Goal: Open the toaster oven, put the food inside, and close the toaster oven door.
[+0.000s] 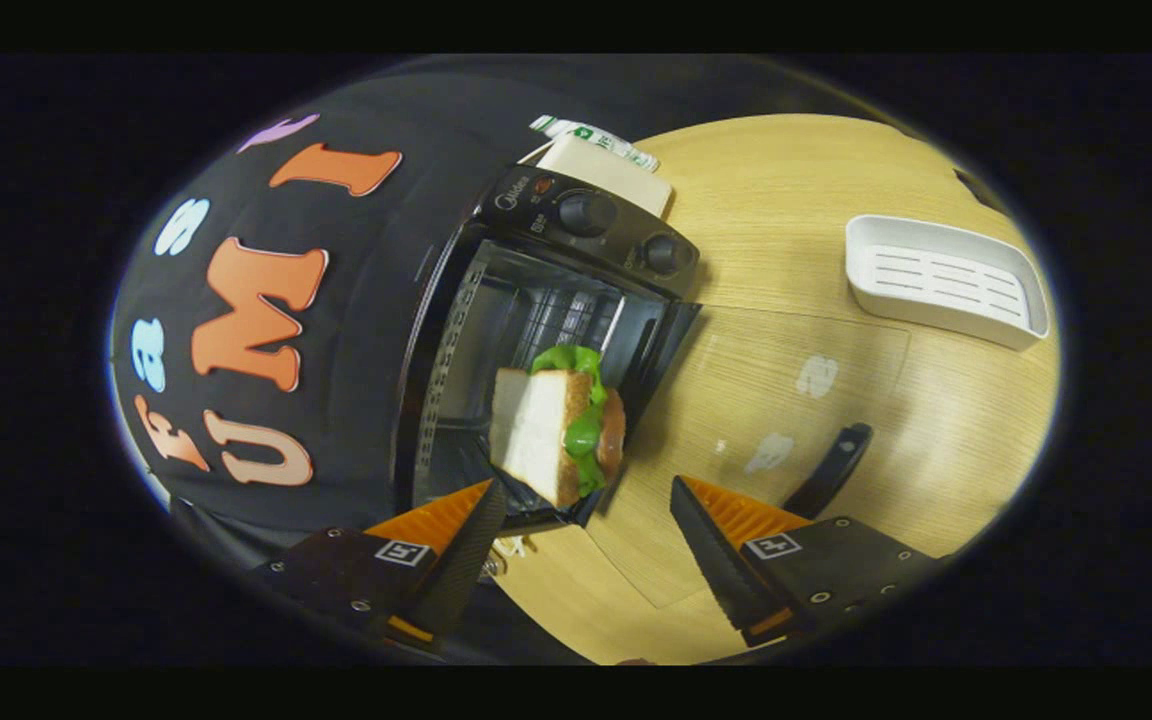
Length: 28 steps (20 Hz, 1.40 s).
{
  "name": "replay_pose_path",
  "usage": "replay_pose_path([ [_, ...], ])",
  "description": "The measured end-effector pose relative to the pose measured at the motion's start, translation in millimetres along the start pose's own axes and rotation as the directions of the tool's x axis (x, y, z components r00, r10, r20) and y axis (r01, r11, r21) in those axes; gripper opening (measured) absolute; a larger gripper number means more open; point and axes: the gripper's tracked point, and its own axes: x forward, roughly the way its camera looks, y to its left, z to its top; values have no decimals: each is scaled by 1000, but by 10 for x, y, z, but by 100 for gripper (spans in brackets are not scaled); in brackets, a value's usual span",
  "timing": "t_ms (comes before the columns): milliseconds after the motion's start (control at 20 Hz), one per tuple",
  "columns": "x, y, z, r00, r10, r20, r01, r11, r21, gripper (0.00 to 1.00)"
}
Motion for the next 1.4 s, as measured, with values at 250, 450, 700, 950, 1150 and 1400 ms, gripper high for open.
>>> replay_pose_path([
  [250, -415, -163, -241, 999, 4, -42, -15, 968, -252, 98],
  [450, -602, -479, -403, 996, -69, -48, 36, 871, -490, 99],
  [700, -657, -1034, -396, 983, -184, 18, 133, 637, -759, 99],
  [950, -494, -1339, -266, 972, -228, 61, 170, 496, -851, 99],
  [1150, -272, -1336, -195, 972, -214, 92, 178, 429, -886, 99],
  [1400, -237, -1189, -180, 975, -205, 85, 167, 423, -890, 100],
])
